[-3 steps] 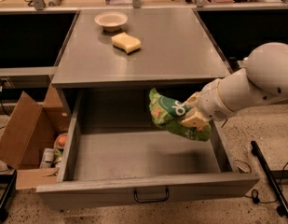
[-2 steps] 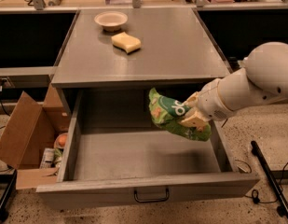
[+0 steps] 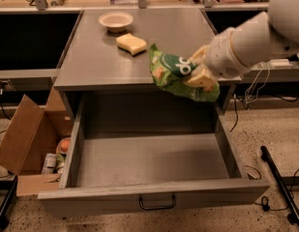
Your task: Pick green rice chip bag from top drawer and place on counter
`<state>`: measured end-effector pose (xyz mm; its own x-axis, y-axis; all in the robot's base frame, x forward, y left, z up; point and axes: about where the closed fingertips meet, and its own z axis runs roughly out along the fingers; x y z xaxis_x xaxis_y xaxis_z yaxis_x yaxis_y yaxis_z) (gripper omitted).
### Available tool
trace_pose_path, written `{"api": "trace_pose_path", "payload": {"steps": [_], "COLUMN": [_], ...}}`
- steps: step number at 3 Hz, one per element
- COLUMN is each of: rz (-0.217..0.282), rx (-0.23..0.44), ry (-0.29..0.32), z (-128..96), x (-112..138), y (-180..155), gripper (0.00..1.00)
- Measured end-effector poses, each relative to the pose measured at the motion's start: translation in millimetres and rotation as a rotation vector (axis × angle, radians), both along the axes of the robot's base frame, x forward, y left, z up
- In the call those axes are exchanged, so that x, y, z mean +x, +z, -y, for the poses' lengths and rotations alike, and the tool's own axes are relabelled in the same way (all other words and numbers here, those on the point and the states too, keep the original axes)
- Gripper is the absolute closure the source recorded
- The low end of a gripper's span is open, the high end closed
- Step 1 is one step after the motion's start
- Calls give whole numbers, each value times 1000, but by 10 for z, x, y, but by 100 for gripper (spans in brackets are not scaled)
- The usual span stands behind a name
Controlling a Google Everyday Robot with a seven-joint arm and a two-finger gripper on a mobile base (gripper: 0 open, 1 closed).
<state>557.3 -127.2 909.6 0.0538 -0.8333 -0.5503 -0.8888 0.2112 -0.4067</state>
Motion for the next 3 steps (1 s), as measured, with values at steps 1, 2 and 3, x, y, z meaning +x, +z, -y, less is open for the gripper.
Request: {"api": "trace_pose_path", "payload": {"steps": [1,2,3], "rz": [36,93,93], "rx": [-17,0,0], "ry": [14,21,20], "z": [-49,-120,-116], "x": [469,625,624], "y": [348,684,683], "gripper": [100,100,100]}}
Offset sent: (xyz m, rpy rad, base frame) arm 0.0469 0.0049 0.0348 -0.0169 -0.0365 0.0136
